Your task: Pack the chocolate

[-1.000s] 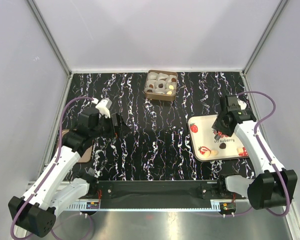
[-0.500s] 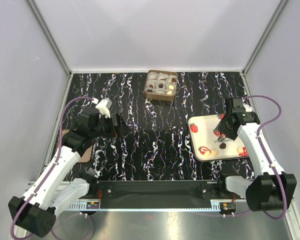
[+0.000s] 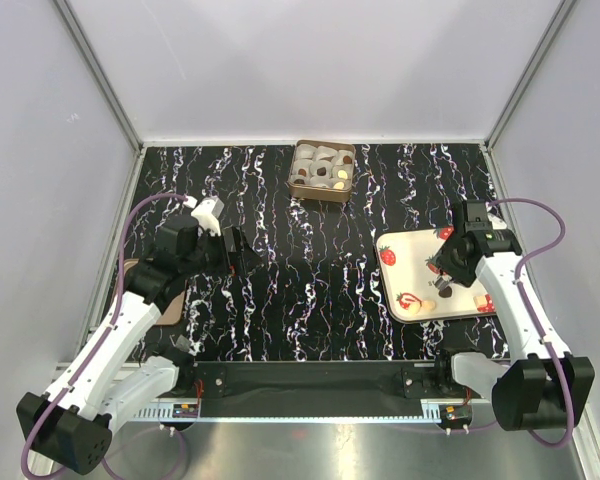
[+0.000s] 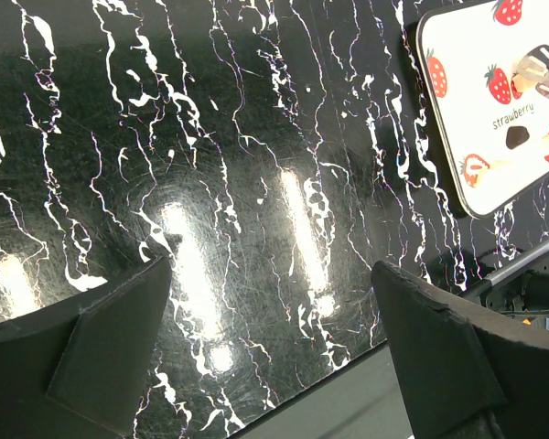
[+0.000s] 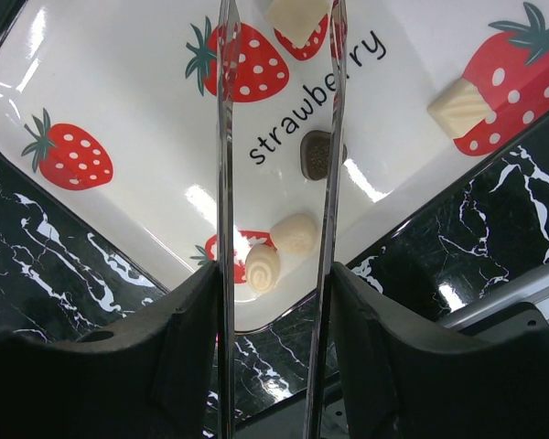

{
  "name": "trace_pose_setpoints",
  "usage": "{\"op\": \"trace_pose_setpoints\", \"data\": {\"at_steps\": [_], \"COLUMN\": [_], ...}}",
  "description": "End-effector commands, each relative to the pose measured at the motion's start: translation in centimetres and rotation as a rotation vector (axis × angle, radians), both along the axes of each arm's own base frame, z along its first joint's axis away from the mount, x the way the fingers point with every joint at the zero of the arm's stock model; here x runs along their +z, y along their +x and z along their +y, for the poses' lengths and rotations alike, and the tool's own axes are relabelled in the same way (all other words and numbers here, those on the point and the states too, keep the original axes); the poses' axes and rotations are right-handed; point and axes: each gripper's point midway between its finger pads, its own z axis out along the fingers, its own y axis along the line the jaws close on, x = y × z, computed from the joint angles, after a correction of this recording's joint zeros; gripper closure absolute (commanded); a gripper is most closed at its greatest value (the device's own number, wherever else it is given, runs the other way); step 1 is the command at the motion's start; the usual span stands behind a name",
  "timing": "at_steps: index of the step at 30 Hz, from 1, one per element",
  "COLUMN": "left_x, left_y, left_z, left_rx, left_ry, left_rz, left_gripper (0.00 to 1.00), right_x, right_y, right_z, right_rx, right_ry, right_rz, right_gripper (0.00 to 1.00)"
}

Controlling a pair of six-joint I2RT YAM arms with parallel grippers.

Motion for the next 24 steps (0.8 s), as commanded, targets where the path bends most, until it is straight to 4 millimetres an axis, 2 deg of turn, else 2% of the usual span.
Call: {"op": "trace_pose_setpoints", "data": {"at_steps": [1, 15, 19, 24], "left_x": [0.9, 0.9, 1.0, 1.0], "left_y": [0.5, 0.4, 0.5, 0.5], "left_z": [-0.5, -0.5, -0.5, -0.5], "left_rx": [-0.016, -0.016, -0.013, -0.012], "left_ry": [-0.024, -0.024, -0.023, -0.025], "left_rz": [-0.043, -0.042, -0.045, -0.045], "left_gripper": [0.01, 0.01, 0.01, 0.01], "right_x": [-0.1, -2.2, -2.1, -0.9], "right_y": [0.1, 1.1, 1.3, 1.5], "right_z": [-0.1, 0.0, 0.2, 0.5], "right_rx": [-0.036, -0.045, -0.038, -0.014], "right_ry": [0.009, 0.017, 0.026, 0.037], "right_rz": [-0.012, 0.002, -0.016, -0.047], "right_gripper": [0.44, 0.48, 0.53, 0.6]}}
